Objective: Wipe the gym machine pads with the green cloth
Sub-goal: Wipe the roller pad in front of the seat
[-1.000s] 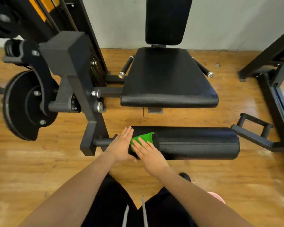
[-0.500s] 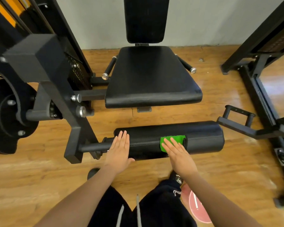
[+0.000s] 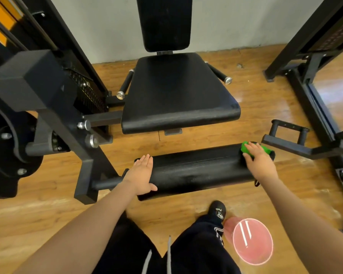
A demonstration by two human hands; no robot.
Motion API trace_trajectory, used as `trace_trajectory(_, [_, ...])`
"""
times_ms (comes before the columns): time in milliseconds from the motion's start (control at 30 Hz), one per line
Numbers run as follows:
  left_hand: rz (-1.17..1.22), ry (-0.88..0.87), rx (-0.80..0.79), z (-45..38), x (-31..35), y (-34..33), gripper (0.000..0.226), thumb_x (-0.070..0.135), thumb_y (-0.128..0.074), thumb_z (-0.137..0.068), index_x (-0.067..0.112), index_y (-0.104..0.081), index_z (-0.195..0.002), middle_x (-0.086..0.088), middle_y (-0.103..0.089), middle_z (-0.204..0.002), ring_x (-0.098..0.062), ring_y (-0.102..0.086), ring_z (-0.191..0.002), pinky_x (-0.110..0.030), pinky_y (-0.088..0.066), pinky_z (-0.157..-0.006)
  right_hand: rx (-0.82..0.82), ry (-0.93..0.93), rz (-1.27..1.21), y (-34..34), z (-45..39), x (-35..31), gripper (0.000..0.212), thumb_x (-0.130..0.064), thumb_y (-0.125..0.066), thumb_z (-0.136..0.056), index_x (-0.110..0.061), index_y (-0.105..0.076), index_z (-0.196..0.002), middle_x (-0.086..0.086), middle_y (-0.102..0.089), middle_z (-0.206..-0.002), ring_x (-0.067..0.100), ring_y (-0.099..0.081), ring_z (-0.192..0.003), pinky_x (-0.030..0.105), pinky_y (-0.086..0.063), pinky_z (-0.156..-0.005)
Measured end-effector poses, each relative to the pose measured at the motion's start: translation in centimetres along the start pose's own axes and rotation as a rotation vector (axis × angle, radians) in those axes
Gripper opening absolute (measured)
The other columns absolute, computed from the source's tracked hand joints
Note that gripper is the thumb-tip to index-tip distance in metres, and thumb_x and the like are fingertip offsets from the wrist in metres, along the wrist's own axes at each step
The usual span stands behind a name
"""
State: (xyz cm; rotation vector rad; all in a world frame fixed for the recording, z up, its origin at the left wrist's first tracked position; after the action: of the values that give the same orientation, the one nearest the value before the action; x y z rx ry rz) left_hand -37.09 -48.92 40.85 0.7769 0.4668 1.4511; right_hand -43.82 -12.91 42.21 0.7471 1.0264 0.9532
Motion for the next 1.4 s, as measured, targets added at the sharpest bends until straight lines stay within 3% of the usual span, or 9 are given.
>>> trace_trajectory(100, [0.01,-0.013,-0.038,-0.6,-0.1,0.4,0.104,0.043,-0.064,-0.089,0.003,0.008,-0.152,-0.013,0.01,-0.161,-0.024,0.006,-0.149,-0.034,-0.004,-0.122,0.018,-0.08,-0.041,0.7,-0.5,1.0,0.043,-0.017,-0.041,-0.099,-0.014,-0.039,-0.142,0.002,-0.029,-0.152,0.018,-0.014,-0.143,0.036,-0.014,-0.117])
trace_trajectory(333, [0.001,-0.016,-0.031,-0.6,-0.2,0.3,0.103,0.043,-0.063,-0.09,0.003,0.009,-0.152,-0.013,0.012,-0.161,-0.024,0.007,-0.149,-0.033,-0.002,-0.121,0.177,-0.073,-0.081,-1.5,3.0,-0.5,0.045,-0.006,-0.043,-0.096,-0.006,-0.038,-0.141,0.008,-0.03,-0.151,0.025,-0.014,-0.143,0.039,-0.013,-0.117])
trace_trajectory(500, [-0.002,-0.007,0.058,0.3,0.1,-0.2,0.101,0.048,-0.059,-0.091,0.004,0.01,-0.152,-0.012,0.012,-0.161,-0.024,0.012,-0.148,-0.034,0.001,-0.12,0.178,-0.056,-0.084,-4.6,6.2,-3.4,0.05,-0.004,-0.043,-0.094,-0.003,-0.032,-0.143,0.01,-0.023,-0.154,0.029,-0.007,-0.144,0.04,-0.01,-0.116])
trace_trajectory(667, [-0.001,0.034,0.211,2.7,-0.2,-1.4,0.094,0.054,-0.048,-0.095,0.005,0.009,-0.152,-0.01,0.011,-0.162,-0.022,0.011,-0.149,-0.033,0.001,-0.119,0.004,0.236,0.018,-8.3,8.2,-12.4,0.057,-0.009,-0.041,-0.095,-0.013,-0.02,-0.148,0.003,-0.011,-0.157,0.022,0.001,-0.145,0.039,-0.002,-0.118])
trace_trajectory(867, [0.1,0.05,0.209,4.0,-2.1,-3.0,0.109,0.055,-0.059,-0.088,0.005,0.013,-0.151,-0.009,0.019,-0.16,-0.02,0.017,-0.147,-0.031,0.004,-0.119,-0.151,0.52,0.186,-11.7,10.4,-21.1,0.062,-0.013,-0.039,-0.096,-0.015,-0.008,-0.15,0.001,-0.001,-0.158,0.02,0.008,-0.144,0.035,0.011,-0.112])
trace_trajectory(1000, [0.15,0.058,0.213,4.7,-3.1,-3.2,0.113,0.054,-0.063,-0.085,0.004,0.014,-0.151,-0.01,0.019,-0.16,-0.02,0.017,-0.147,-0.029,0.007,-0.119,-0.251,0.678,0.307,-13.3,11.1,-24.7,0.067,-0.017,-0.042,-0.096,-0.014,-0.004,-0.15,0.002,0.005,-0.158,0.02,0.011,-0.144,0.035,0.009,-0.113])
trace_trajectory(1167, [0.171,0.071,0.221,5.1,-3.2,-3.2,0.113,0.053,-0.064,-0.085,0.003,0.014,-0.15,-0.011,0.017,-0.16,-0.021,0.016,-0.148,-0.03,0.006,-0.119,-0.29,0.786,0.418,-14.2,12.4,-25.3,0.073,-0.023,-0.045,-0.096,-0.015,0.004,-0.149,0.002,0.011,-0.157,0.02,0.016,-0.143,0.036,0.012,-0.112])
trace_trajectory(1400, [0.111,0.058,0.226,4.8,-1.9,-2.8,0.109,0.055,-0.059,-0.088,0.005,0.014,-0.151,-0.01,0.02,-0.159,-0.021,0.018,-0.147,-0.031,0.007,-0.117,-0.271,0.911,0.482,-14.8,12.9,-21.1,0.072,-0.007,-0.036,-0.094,-0.018,0.009,-0.148,-0.003,0.025,-0.149,0.014,0.028,-0.133,0.035,0.013,-0.112])
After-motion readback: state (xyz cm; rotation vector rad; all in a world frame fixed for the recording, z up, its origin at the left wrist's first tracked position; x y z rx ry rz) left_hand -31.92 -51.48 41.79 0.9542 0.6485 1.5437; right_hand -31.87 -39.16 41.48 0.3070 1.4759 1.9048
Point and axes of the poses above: each hand's wrist, its own z-axis away from the middle knuckle, its own y-axis out of the back of the hand, x = y × z, the point moved 6 cm from there along -z, towards the middle knuckle
